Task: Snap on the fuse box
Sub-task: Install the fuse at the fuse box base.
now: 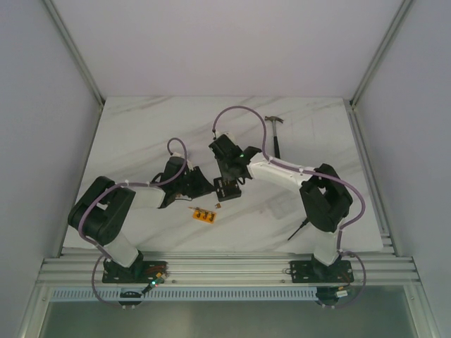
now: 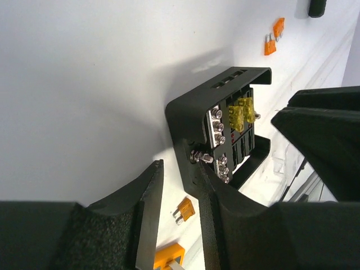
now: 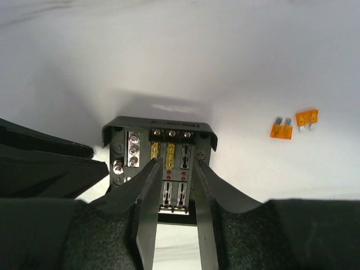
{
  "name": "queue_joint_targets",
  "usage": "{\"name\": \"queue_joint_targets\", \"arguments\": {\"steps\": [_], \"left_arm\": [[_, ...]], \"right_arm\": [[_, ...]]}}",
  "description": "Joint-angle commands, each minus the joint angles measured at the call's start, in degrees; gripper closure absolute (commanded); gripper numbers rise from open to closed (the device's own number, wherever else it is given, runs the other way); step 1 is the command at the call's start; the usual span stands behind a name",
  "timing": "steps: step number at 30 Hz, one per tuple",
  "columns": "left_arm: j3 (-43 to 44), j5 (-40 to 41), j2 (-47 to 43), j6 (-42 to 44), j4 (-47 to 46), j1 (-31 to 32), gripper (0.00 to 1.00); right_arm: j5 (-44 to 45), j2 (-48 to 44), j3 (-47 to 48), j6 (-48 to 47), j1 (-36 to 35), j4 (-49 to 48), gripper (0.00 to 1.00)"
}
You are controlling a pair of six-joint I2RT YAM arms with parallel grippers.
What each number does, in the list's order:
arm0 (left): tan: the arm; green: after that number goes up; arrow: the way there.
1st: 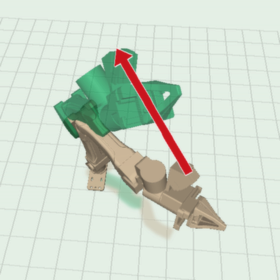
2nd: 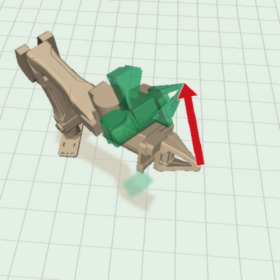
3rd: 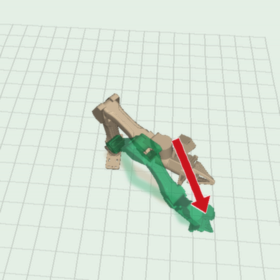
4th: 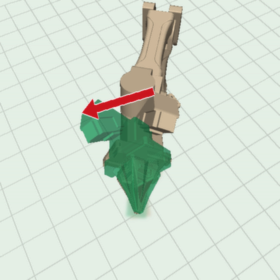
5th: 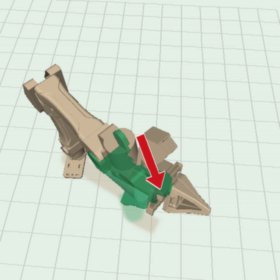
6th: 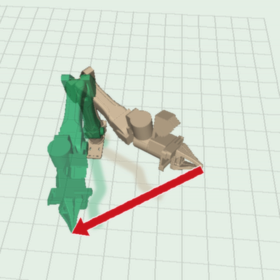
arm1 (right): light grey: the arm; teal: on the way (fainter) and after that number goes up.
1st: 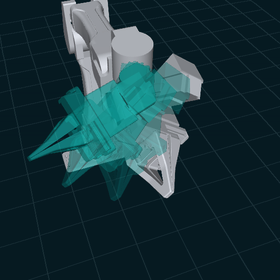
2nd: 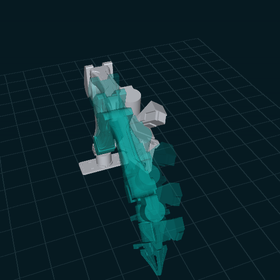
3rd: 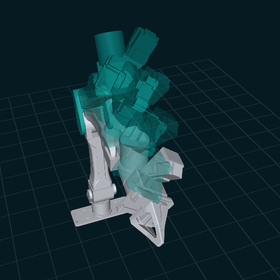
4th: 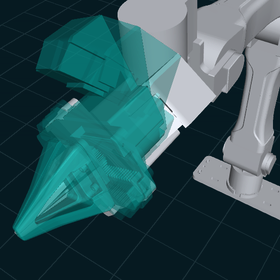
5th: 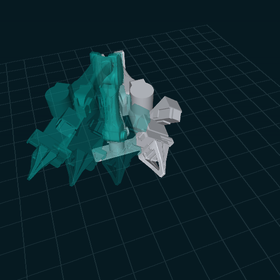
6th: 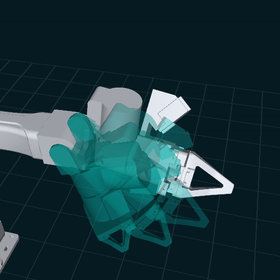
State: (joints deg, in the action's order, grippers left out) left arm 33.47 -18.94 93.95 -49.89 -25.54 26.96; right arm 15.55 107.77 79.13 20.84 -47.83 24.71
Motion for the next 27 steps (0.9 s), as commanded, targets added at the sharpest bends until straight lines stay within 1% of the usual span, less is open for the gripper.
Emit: {"name": "queue_joint_targets", "arguments": {"steps": [1, 9, 15, 19, 27], "left_arm": [[2.06, 0.79, 0.88, 0.73, 1.43, -0.33, 0.60], [2.65, 0.64, 1.93, 1.02, 1.68, -0.33, 0.59], [2.99, 0.46, 3.32, 1.02, 1.63, -0.36, 0.59], [2.99, 0.50, 3.88, 0.97, 1.72, -0.33, 0.59], [2.63, 0.75, 4.80, 0.93, 1.90, -0.33, 0.61]], "right_arm": [[-3.85, 1.90, 3.57, -0.93, 1.42, 3.53, 0.67], [-7.53, 4.20, 4.99, -1.33, 2.15, 4.40, 0.72], [-7.80, 5.22, 5.59, -1.33, 2.21, 5.28, 0.77], [-7.31, 5.85, 5.79, -1.32, 2.31, 6.23, 0.86], [-9.27, 8.38, 5.66, -2.32, 2.31, 9.34, 0.95]]}}
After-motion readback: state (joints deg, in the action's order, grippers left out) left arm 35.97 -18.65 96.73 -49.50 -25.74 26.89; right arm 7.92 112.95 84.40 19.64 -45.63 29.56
